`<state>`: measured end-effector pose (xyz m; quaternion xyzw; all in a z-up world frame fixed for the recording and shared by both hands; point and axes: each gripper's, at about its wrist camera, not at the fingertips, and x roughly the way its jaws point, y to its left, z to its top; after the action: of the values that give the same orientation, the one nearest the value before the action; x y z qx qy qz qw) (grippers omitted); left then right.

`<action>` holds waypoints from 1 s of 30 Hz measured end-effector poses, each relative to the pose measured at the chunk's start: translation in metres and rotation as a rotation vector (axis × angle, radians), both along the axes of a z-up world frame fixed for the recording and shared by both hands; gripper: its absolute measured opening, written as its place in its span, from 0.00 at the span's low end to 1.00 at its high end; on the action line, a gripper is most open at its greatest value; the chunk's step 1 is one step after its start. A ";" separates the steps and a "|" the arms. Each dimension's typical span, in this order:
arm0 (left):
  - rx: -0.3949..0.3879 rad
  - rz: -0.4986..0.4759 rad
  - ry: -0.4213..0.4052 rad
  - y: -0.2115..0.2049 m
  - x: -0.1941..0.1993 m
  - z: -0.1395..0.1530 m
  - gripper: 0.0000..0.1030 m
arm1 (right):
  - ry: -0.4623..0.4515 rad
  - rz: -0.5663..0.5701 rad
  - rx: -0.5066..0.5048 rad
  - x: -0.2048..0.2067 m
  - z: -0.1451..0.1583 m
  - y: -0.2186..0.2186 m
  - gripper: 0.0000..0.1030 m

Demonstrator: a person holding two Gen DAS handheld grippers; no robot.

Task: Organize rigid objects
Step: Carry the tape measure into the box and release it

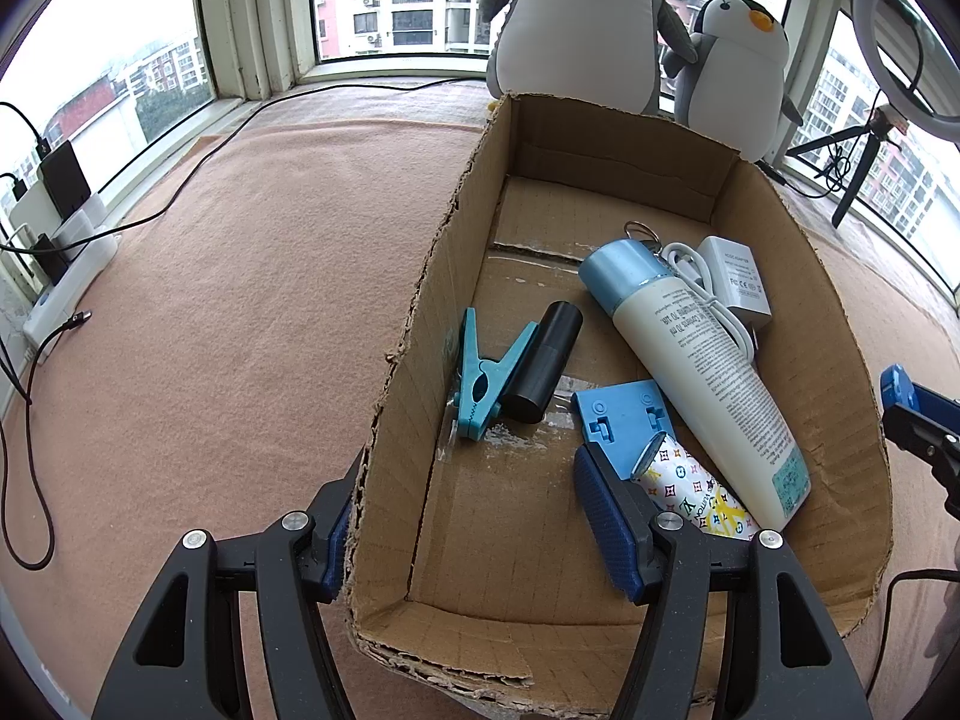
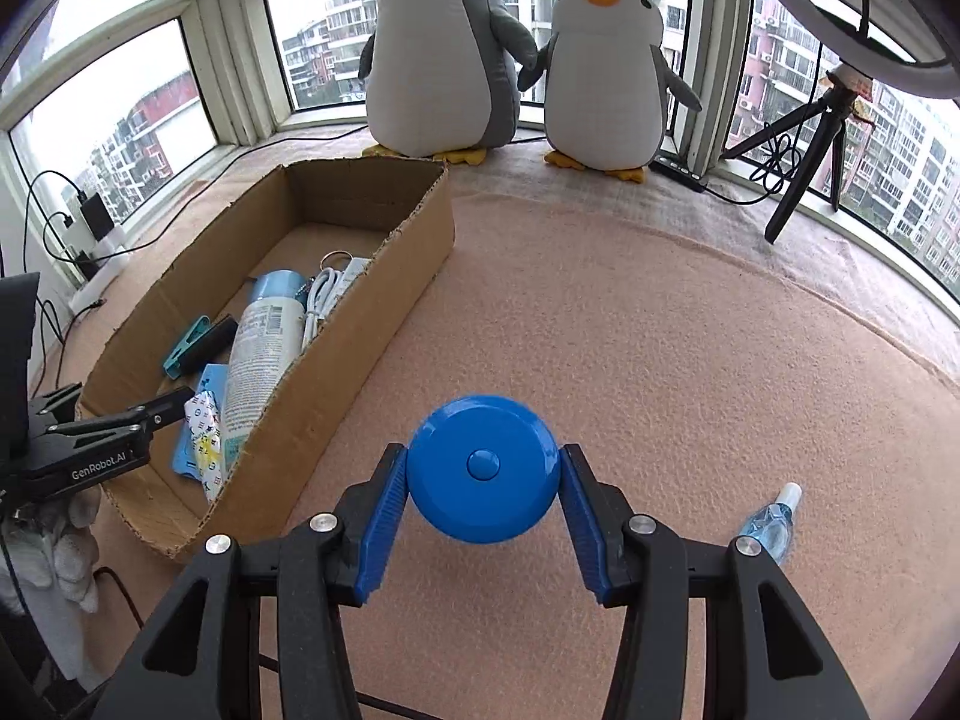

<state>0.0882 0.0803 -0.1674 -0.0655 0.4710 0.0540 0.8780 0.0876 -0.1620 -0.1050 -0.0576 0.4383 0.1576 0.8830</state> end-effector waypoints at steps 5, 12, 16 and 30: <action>0.000 0.000 0.000 0.000 0.000 0.000 0.66 | -0.049 0.038 0.045 0.006 0.026 0.018 0.45; -0.002 0.001 -0.001 0.000 0.000 0.000 0.66 | -0.069 0.106 0.077 0.014 0.038 0.056 0.45; -0.002 0.001 -0.001 0.000 0.000 0.000 0.66 | -0.062 0.141 0.074 0.019 0.034 0.077 0.45; -0.006 0.003 -0.002 0.000 -0.001 -0.001 0.66 | -0.024 0.163 0.031 0.036 0.011 0.099 0.45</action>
<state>0.0873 0.0808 -0.1688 -0.0691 0.4701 0.0540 0.8783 0.1237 -0.0632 -0.0938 -0.0815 0.4192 0.2352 0.8731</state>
